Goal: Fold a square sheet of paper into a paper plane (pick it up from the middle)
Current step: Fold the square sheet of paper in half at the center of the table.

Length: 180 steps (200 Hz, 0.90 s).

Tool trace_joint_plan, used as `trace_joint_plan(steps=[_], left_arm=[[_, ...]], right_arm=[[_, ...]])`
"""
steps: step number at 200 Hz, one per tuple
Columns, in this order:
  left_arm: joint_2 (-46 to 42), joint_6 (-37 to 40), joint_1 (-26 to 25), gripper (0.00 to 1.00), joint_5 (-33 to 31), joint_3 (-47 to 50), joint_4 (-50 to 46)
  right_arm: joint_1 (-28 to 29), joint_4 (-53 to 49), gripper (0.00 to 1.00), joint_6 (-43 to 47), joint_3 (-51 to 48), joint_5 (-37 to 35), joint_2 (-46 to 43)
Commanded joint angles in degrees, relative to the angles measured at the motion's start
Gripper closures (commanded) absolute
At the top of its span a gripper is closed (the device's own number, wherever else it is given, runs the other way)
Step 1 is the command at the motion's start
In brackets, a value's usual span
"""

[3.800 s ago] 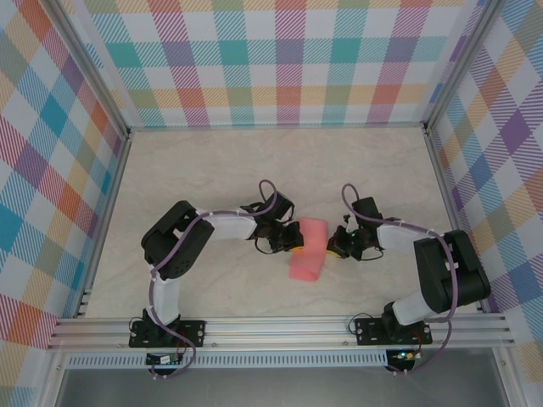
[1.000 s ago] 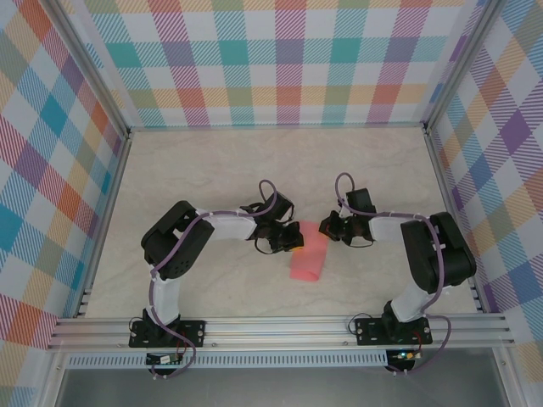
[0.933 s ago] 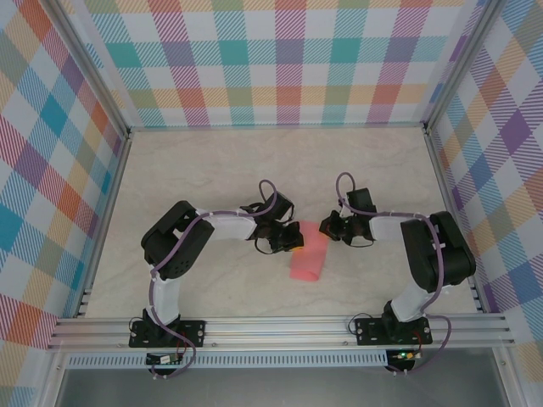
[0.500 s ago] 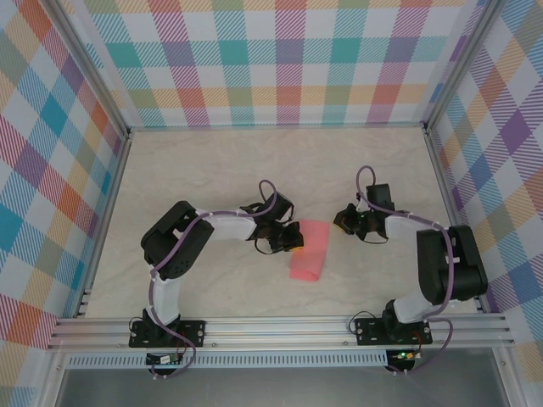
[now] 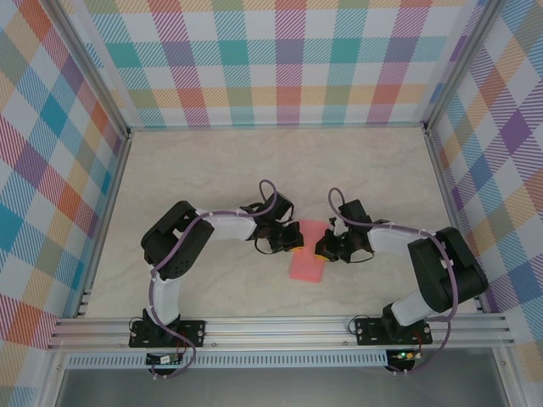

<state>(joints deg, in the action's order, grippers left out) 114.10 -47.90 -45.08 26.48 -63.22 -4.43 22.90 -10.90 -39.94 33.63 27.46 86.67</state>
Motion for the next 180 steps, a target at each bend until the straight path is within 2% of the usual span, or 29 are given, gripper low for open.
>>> trace_joint_plan(steps=[1, 29, 71, 92, 127, 180], left_arm=[[9.0, 1.1, -0.7, 1.0, -11.4, 5.1, -17.9], [9.4, 1.1, -0.8, 1.0, -12.0, 5.1, -18.1], [9.8, 1.0, -0.8, 1.0, -11.8, 5.1, -17.7], [9.8, 1.1, -0.7, 1.0, -11.5, 4.9, -17.4], [9.7, 1.3, -0.8, 1.0, -11.4, 4.8, -17.4], [9.8, 1.1, -0.7, 1.0, -11.4, 4.8, -17.3]], right_arm=[[0.1, -5.0, 1.0, 0.9, -2.1, -0.9, -0.3], [0.2, -10.2, 1.0, 0.5, -4.5, -4.1, -3.1], [0.1, -19.8, 1.0, -0.8, -4.3, -13.3, -9.6], [0.7, -18.7, 1.0, 0.3, -3.0, -11.1, -13.4], [3.8, -10.7, 1.0, 0.0, -0.5, -5.1, -16.7], [8.9, -6.9, 1.0, -0.7, 2.8, -2.9, -4.8]])
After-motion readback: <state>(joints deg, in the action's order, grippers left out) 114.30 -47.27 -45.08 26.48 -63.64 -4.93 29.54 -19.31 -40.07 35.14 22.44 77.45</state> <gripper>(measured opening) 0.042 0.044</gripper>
